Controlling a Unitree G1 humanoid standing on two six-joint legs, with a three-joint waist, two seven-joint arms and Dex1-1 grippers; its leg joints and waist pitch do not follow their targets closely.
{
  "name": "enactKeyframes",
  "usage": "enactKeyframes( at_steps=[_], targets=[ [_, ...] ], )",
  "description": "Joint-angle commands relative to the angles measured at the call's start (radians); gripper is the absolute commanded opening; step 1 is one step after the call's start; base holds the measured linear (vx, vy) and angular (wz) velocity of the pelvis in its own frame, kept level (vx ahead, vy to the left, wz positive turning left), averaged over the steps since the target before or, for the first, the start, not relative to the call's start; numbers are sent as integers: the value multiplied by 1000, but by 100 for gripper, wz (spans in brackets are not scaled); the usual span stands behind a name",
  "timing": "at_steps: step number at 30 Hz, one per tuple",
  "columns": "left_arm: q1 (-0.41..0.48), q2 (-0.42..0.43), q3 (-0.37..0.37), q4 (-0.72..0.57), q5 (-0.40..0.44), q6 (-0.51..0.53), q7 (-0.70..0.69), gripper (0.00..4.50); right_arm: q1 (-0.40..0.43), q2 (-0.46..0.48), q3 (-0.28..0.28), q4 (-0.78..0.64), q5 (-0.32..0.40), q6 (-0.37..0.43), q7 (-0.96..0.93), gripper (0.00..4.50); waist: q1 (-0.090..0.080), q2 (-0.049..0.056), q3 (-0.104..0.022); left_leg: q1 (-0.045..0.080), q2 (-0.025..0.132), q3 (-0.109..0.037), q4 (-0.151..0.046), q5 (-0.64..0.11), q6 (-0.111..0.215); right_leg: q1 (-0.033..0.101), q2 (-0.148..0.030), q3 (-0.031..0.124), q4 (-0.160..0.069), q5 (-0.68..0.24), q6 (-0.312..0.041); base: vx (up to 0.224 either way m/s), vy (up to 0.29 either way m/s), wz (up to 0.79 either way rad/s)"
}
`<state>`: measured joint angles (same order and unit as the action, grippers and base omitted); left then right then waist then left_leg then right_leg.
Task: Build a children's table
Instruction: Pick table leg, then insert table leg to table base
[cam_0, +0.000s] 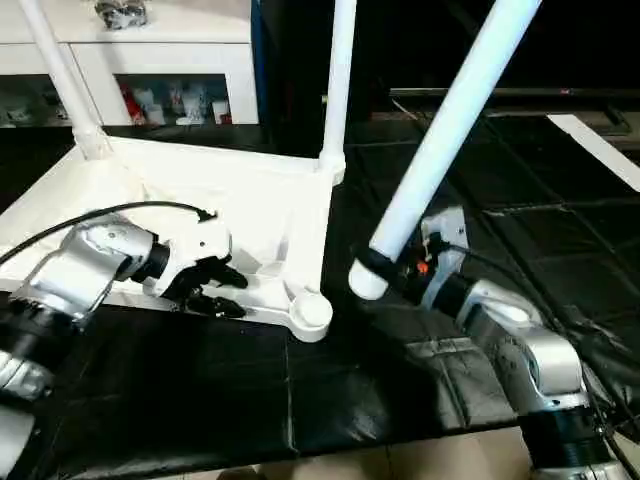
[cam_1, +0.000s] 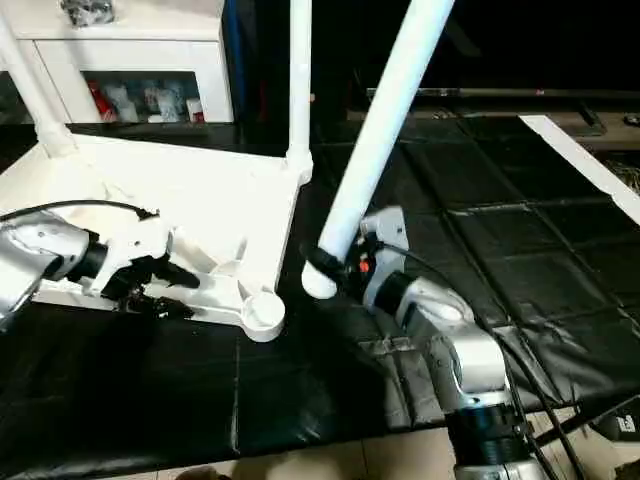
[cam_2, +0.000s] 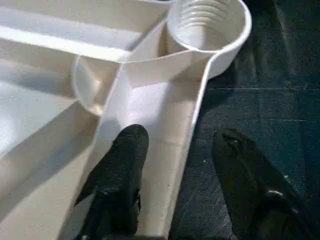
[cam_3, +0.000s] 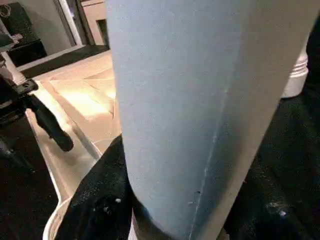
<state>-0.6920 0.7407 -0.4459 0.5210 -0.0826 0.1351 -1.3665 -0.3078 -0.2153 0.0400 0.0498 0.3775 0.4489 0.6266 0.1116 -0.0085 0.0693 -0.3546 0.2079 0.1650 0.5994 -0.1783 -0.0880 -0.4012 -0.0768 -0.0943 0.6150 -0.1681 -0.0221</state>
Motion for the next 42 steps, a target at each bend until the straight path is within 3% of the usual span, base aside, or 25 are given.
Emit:
enactKeyframes(
  at_steps=[1, 3, 7, 8, 10, 19, 22, 27, 32, 36, 40, 42],
  targets=[
    [-23, -8, -8, 27, 20, -27, -4, 204, 2, -9, -7, -25, -1, 2, -1, 193, -1, 29, -78, 16, 17, -7, -78, -298, -62, 51, -69, 55, -80, -320, -153, 0, 0, 0],
    [-38, -30, -9, 73, 41, -49, 4, 177, 3, -8, -2, -22, -4, -3, 0, 193, -2, 24, -78, 11, 17, -7, -79, -281, -59, 54, -68, 55, -77, -302, -156, 0, 0, 0],
    [-51, -52, -10, 112, 52, -65, -7, 164, 8, -3, 9, -20, -10, -9, -1, 193, 0, 26, -80, 12, 18, -7, -78, -272, -57, 55, -71, 55, -76, -293, -161, 0, 0, 0],
    [-58, -66, -11, 136, 60, -79, -2, 134, 9, -3, 14, -22, -12, -8, 0, 193, -1, 27, -80, 10, 18, -6, -78, -270, -56, 55, -70, 55, -76, -286, -164, 0, 0, 0],
    [-63, -75, -12, 153, 67, -87, 0, 127, 10, -4, 15, -23, -12, -6, 1, 193, -2, 26, -80, 12, 19, -6, -78, -270, -56, 54, -69, 56, -75, -276, -168, 0, 0, 0],
    [-83, -110, -13, 227, 113, -104, 16, 57, 14, -8, 26, -25, -15, -4, 4, 193, 0, 26, -77, 13, 18, -7, -79, -291, -53, 54, -72, 55, -84, -327, -157, 0, 0, 0],
    [-85, -133, 12, 234, 82, -48, 7, 45, 12, -8, 28, -25, -15, -3, 4, 193, 2, 28, -76, 16, 19, -8, -79, -300, -53, 51, -73, 55, -87, -351, -153, 0, 0, 0],
    [-72, -186, 51, 206, 36, 109, 20, 10, 7, -4, 31, -24, -11, 2, 6, 193, -1, 28, -81, 8, 18, -8, -78, -265, -49, 60, -72, 55, -75, -273, -182, 0, 0, 0],
    [-38, -272, 107, 151, -9, 339, 139, 0, -15, 12, 14, -23, 19, 28, -3, 193, -11, 25, -83, 3, 16, -6, -72, -227, -28, 65, -69, 53, -71, -227, -202, 0, 0, 0],
    [-12, -301, 115, 101, -3, 389, 193, 0, -26, 12, 14, -16, 19, 32, -1, 193, -17, 23, -82, 1, 12, -4, -71, -221, -15, 65, -67, 51, -81, -268, -183, 0, 0, 0],
    [22, -312, 106, 45, 22, 326, 223, 0, -31, 15, 19, -12, 17, 34, 0, 193, -17, 21, -79, 4, 13, -4, -73, -233, -9, 61, -66, 50, -90, -323, -159, 0, 0, 0],
    [56, -293, 74, -4, 59, 206, 202, 0, -35, 16, 21, -9, 18, 36, -1, 193, -19, 25, -80, 6, 16, -7, -77, -250, -13, 59, -65, 50, -92, -337, -144, 0, 0, 0]
  ],
)
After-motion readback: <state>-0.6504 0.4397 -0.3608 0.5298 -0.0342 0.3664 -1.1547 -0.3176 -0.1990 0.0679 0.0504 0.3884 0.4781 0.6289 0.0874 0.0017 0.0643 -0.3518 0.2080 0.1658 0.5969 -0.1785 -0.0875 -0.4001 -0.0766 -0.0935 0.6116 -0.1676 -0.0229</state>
